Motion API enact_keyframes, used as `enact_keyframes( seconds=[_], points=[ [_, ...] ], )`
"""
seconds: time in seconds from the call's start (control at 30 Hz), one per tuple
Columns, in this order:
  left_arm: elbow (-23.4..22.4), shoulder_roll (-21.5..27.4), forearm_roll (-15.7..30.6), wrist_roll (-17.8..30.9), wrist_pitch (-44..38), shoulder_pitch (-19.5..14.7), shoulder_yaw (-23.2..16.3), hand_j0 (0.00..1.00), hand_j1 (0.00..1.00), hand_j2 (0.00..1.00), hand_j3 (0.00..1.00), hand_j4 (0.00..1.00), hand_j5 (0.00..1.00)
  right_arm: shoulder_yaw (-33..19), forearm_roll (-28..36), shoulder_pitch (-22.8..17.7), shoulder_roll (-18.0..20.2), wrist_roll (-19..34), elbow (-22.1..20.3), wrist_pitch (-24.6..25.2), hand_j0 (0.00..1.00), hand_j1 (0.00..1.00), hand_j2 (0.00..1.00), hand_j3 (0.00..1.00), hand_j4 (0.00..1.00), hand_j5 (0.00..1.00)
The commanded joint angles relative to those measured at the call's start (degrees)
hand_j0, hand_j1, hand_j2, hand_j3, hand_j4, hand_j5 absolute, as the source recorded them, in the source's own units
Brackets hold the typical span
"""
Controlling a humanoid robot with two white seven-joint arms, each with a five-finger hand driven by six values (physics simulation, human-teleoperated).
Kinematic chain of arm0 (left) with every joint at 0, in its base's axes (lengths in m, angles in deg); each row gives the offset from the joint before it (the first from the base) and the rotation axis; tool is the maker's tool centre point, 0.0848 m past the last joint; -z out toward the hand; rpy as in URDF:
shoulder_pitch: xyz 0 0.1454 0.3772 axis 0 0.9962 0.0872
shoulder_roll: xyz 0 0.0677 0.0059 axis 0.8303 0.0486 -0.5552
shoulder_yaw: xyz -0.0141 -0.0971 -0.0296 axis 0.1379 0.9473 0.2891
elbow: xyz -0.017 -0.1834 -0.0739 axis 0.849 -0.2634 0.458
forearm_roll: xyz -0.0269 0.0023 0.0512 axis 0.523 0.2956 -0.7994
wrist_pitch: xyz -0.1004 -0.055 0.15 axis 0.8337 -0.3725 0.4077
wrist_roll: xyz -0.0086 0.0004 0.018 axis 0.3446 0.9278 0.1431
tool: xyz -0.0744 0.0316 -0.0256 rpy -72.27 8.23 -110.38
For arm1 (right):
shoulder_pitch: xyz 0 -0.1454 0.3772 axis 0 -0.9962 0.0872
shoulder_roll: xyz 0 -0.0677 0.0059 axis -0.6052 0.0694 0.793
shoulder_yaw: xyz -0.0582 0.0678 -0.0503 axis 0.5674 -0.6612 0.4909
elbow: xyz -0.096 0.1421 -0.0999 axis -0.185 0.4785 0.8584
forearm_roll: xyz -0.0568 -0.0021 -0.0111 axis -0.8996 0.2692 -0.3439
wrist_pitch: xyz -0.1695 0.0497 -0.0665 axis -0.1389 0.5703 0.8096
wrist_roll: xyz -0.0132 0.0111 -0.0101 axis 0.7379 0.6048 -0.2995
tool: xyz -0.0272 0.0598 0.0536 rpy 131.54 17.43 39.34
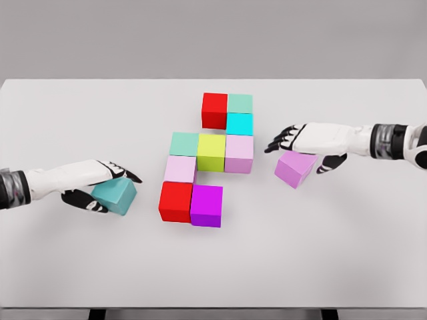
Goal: Assemble the squares on the desktop into the number 2
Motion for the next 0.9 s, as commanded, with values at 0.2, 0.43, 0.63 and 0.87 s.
enact_keyframes(
  seconds=[0.2, 0.43, 0.63, 0.87],
  points=[
    [-0.12, -0.17, 0.67, -0.03, -0.15, -0.26, -0.16, 0.43, 0.43, 0.43, 0.43, 0.43, 0.43, 1.12, -0.81, 0.09, -0.27, -0.02, 0.1, 0.14, 1.0, 1.0, 1.0, 1.0, 1.0, 1.0],
    [-7.06, -3.33, 4.36, 0.41, -2.78, -8.17, -0.07, 0.43, 0.43, 0.43, 0.43, 0.43, 0.43, 1.91, -0.99, 0.44, -0.45, -0.02, 0.1, 0.14, 0.99, 0.99, 0.99, 0.99, 0.99, 0.99],
    [-10.22, -10.01, 3.75, 0.5, -13.59, -12.83, -0.07, 0.43, 0.43, 0.43, 0.43, 0.43, 0.43, 2.09, -0.99, 0.44, -0.45, -0.02, 0.1, 0.14, 0.87, 0.87, 0.87, 0.87, 0.87, 0.87],
    [-22.97, -19.59, 3.66, 0.24, -13.6, -18.89, 0.02, 0.43, 0.43, 0.43, 0.43, 0.43, 0.43, 2.79, -0.99, 0.44, -0.45, -0.02, 0.01, 0.14, 0.77, 0.77, 0.77, 0.77, 0.77, 0.77]
  ],
)
